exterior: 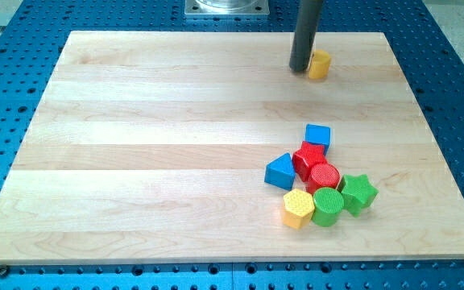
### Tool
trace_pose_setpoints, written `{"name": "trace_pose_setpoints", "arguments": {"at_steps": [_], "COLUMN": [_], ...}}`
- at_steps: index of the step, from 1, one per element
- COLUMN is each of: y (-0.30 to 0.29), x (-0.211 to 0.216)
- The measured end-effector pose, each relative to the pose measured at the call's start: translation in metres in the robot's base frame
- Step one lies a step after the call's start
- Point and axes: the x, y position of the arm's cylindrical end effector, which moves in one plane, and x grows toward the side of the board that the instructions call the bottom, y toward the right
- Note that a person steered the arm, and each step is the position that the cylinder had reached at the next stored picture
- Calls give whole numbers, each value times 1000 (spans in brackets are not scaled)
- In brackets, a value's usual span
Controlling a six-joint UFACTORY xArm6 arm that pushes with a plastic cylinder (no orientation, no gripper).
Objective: Place the heart at the top right side of the board
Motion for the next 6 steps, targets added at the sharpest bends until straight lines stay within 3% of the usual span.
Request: {"name": "trace_pose_setpoints", "arguments": {"at_steps": [1, 2, 3, 4, 5, 6], "y": [-32, 48, 68, 56, -1, -7], "x": [48, 35, -17, 3, -7, -50]}}
